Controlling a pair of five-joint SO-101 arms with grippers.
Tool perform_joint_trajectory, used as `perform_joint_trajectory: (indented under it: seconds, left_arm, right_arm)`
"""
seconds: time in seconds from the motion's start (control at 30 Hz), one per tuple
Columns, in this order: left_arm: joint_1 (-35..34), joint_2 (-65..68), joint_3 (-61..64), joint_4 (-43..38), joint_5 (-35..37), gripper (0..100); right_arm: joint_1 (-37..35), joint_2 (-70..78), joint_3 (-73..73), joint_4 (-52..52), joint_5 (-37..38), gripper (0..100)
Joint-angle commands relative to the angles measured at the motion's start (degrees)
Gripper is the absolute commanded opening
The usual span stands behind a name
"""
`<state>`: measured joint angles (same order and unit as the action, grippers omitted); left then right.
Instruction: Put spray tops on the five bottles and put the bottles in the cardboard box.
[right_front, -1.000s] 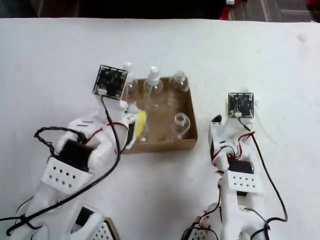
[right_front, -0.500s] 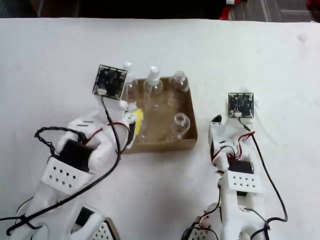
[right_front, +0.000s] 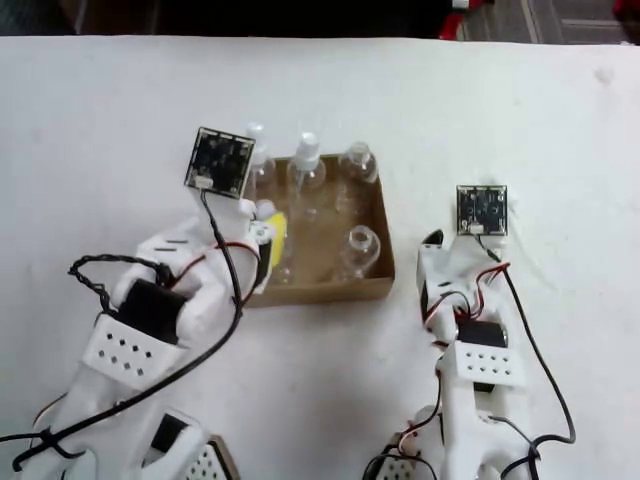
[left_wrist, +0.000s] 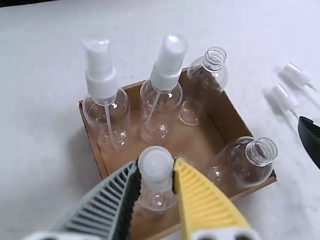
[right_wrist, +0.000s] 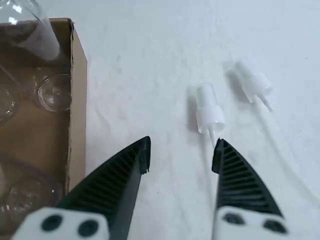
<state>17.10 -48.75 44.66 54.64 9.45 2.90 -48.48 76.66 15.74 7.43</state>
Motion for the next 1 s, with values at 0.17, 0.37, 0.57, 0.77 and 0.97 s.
perform_joint_trajectory:
  seconds: [0.17, 0.37, 0.57, 0.77, 0.97]
  left_arm:
    - [0.8, -1.3, -2.9, 0.2, -3.2, 6]
    - [0.8, -1.3, -2.8, 0.4, -4.5, 6]
    - [3.4, -1.2, -1.5, 0.2, -8.2, 6]
    - [3.4, -1.2, 2.5, -2.1, -8.4, 6]
    - [3.3, -1.2, 3.4, -2.1, -8.5, 6]
  right_arm:
    - [-0.3, -0.4, -2.4, 0.0, 0.7, 18.3]
    - [-0.3, -0.4, -2.4, 0.0, 0.7, 18.3]
    - [-0.3, -0.4, -2.4, 0.0, 0.7, 18.3]
    - [-0.3, -0.4, -2.4, 0.0, 0.7, 18.3]
    - [-0.3, -0.4, -2.4, 0.0, 0.7, 18.3]
